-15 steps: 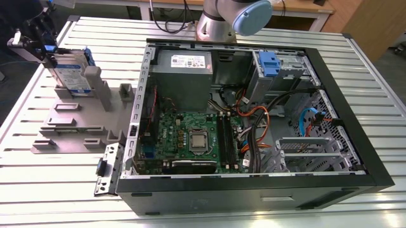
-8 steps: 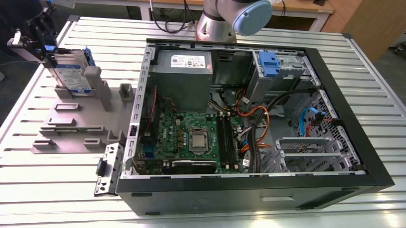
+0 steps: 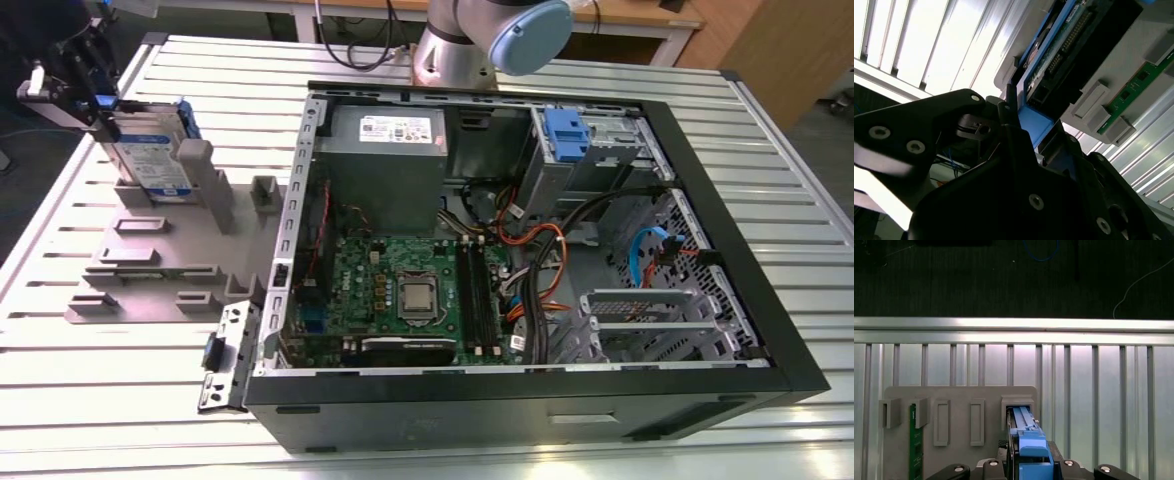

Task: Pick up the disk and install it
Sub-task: 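Pick up the disk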

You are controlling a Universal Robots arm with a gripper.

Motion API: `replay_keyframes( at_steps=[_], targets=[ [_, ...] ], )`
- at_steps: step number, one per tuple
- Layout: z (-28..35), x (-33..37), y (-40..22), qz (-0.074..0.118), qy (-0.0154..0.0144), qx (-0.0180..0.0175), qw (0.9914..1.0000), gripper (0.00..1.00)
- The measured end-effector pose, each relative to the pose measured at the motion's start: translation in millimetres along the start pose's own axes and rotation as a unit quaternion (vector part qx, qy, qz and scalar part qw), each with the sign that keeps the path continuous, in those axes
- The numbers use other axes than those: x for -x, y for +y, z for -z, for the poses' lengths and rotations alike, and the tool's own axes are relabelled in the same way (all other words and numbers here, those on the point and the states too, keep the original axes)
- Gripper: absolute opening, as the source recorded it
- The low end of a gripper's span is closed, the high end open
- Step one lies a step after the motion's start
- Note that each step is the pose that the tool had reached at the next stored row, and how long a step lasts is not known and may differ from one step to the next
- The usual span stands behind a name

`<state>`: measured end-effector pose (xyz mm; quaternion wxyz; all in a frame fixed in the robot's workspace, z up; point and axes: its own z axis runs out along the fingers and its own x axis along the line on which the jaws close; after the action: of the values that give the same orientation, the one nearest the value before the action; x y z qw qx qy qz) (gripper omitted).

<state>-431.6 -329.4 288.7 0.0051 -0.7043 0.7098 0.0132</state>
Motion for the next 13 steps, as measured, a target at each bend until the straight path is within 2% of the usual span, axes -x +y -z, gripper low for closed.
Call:
replay_keyframes(
  at_steps=[4, 13],
  targets=[
    [0.0, 0.0, 0.0, 0.0, 0.0, 0.0, 1.0, 0.37],
    [0.0, 0.0, 0.0, 0.0, 0.0, 0.0, 1.0, 0.37]
  ],
)
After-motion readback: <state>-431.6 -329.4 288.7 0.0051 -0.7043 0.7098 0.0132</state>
